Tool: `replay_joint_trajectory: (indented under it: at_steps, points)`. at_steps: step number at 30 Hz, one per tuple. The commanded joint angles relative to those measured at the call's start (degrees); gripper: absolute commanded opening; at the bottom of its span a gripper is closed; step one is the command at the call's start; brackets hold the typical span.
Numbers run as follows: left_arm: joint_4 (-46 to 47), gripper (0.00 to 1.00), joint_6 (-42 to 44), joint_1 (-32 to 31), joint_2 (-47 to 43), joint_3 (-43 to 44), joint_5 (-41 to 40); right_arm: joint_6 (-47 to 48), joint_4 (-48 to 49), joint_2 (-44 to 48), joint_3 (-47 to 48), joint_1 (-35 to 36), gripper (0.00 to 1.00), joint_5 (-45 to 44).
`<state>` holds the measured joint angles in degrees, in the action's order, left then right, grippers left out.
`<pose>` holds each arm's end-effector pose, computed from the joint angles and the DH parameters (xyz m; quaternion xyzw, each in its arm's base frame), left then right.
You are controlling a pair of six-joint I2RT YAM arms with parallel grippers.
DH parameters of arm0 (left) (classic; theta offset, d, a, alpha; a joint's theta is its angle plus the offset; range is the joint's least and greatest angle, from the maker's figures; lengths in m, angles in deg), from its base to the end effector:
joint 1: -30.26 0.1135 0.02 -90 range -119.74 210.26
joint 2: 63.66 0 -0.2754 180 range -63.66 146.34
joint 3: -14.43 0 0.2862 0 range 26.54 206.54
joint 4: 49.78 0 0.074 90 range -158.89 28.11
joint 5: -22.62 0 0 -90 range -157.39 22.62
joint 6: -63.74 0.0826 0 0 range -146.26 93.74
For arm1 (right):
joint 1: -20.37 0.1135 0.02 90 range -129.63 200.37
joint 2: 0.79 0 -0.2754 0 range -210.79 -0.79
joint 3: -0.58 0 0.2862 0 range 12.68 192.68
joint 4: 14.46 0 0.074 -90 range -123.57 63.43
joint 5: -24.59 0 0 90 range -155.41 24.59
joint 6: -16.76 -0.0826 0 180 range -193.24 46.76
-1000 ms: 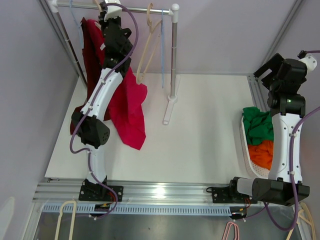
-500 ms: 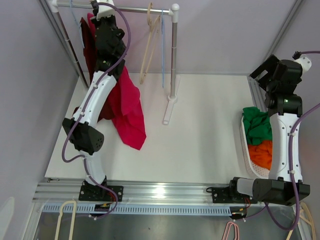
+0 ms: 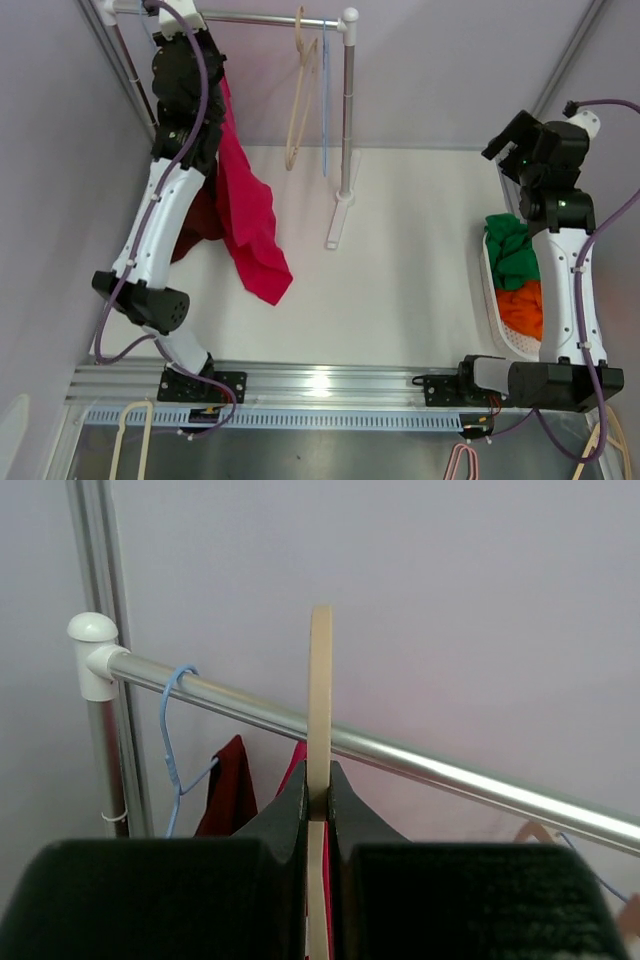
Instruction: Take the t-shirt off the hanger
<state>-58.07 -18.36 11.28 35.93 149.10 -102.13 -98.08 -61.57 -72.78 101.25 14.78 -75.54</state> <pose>0.4188 -0.0943 0.6135 -0.1311 0.5456 0.0773 0.8241 0.3303 -0.0469 0.4637 0.2619 0.7662 0.0268 0.5862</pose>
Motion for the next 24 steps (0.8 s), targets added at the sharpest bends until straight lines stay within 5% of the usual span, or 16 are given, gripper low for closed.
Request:
replay_joint_trajectory:
  at_steps: [1, 9, 16, 24]
  points:
    - [-6.2, 0.01, -8.7, -0.1, -7.9, -0.8, 6.5, 3.1, 4.0, 2.5, -0.9, 5.1, 0.97, 2.1]
    - [-13.5, 0.01, -17.6, -0.2, -20.5, -11.2, 9.6, 8.5, 7.4, 16.4, -5.4, 26.5, 0.96, -1.8]
    - [-14.2, 0.01, -17.3, -2.6, -24.5, -16.6, 0.2, 8.5, 13.5, 25.8, -16.4, 47.5, 0.96, -3.2]
    - [-14.4, 0.01, -13.1, -8.3, -20.1, -14.6, -13.5, 17.2, 23.6, 14.9, -17.7, 74.4, 0.98, -13.6]
